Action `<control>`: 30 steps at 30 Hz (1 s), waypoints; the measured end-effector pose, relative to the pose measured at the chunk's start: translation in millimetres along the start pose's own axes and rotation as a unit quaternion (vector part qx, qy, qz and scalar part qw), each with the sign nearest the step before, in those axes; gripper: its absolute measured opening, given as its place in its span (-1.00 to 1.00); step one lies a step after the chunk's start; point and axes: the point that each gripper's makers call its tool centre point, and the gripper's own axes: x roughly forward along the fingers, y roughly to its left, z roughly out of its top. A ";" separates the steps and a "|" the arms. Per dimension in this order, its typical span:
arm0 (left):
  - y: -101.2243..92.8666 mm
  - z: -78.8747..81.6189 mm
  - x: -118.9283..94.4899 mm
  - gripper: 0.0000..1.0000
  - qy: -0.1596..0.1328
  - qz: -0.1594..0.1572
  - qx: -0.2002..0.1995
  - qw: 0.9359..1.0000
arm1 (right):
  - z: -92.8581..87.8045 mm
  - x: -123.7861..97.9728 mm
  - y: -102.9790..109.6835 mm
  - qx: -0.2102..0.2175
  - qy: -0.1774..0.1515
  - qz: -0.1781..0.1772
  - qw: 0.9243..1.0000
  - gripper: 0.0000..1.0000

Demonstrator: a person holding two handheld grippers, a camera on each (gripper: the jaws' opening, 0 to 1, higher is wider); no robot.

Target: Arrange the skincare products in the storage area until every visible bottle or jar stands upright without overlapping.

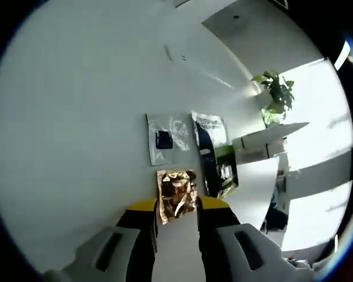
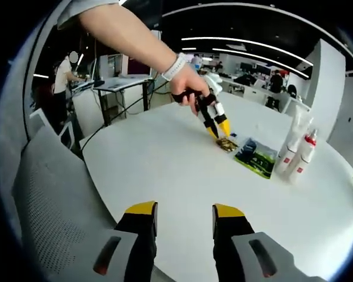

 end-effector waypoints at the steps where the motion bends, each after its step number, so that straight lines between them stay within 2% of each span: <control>1: -0.1 -2.9 -0.5 -0.56 0.005 -0.001 -0.001 1.000 | 0.5 -0.1 0.1 0.000 0.000 0.000 1.000 -0.33; 4: 1.5 -10.6 -0.8 -0.59 0.020 -0.002 0.004 1.000 | 0.7 -0.3 1.1 -0.001 -0.001 0.002 1.000 -0.35; 8: 8.3 -9.0 -1.9 -0.56 0.012 0.008 0.002 1.000 | 0.0 -0.3 1.4 -0.003 -0.001 0.003 1.000 -0.36; 21: 0.0 -12.2 7.4 -0.64 0.015 -0.004 -0.006 1.000 | 0.2 -1.3 -0.3 -0.005 -0.001 -0.001 1.000 -0.39; 25: -1.6 -11.1 6.8 -0.59 0.010 -0.005 -0.008 1.000 | 0.8 -1.6 -1.4 -0.004 -0.001 -0.003 1.000 -0.39; 30: -4.6 -9.8 -3.9 -0.54 -0.006 -0.005 -0.001 1.000 | 2.6 -2.1 -1.5 -0.005 -0.006 -0.004 1.000 -0.38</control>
